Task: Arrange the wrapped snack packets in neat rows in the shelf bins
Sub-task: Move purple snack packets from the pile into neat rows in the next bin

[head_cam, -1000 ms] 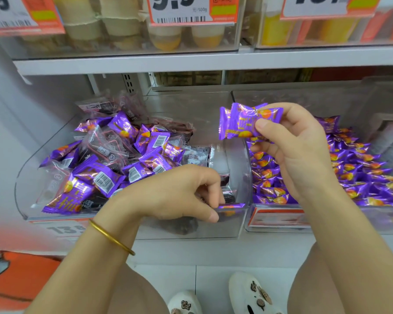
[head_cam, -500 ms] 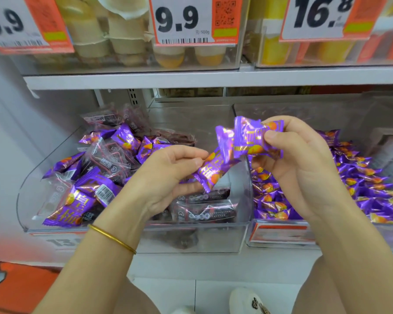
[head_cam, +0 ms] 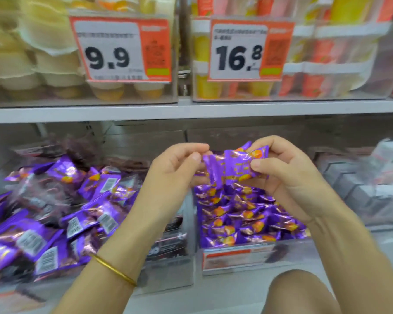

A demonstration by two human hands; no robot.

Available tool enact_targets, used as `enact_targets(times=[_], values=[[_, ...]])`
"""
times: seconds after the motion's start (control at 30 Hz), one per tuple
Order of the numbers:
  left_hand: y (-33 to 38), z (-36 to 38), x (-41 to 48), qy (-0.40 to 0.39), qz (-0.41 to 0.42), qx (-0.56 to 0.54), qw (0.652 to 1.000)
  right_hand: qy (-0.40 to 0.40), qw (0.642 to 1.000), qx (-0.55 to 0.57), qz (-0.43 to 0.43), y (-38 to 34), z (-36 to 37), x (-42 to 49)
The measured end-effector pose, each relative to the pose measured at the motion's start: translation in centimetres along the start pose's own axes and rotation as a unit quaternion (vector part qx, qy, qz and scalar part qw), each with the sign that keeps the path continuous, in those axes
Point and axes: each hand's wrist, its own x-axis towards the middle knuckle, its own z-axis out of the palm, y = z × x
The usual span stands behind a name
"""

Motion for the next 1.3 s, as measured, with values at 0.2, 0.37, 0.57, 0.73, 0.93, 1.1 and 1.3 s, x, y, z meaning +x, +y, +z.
enact_targets(times=[0.2,0.37,0.57,0.73,0.93,1.1,1.3], values=[[-1.4,2.3,3.6,0.004,0.096,0.285,0.954,0.212,0.971,-0.112,0.014,0.5,-10.2,2.1],[-2.0,3.1,4.4,0.006,0.078,0.266,0.961,0.238,0.95,-0.181,0.086,2.6,-15.6,5.3],[-2.0,3.1,4.4,0.009,0.053,0.208,0.977,0.196,0.949,-0.213,0.122,4.8,-16.2,7.9],[-2.1,3.0,4.3,0.007,0.043,0.19,0.981,0.174,0.894,-0.401,0.1,6.1,-17.1,8.0],[-2.1,2.9,4.2,0.004,0.036,0.193,0.981,0.097,0.858,-0.501,0.066,7.0,-17.2,7.8],[-2.2,2.7,4.1,0.006,0.037,0.208,0.977,0.03,0.795,-0.602,0.061,6.2,-17.3,7.2],[-2.4,2.7,4.1,0.005,0.036,0.217,0.975,0.02,0.817,-0.573,0.068,6.0,-17.0,7.1]])
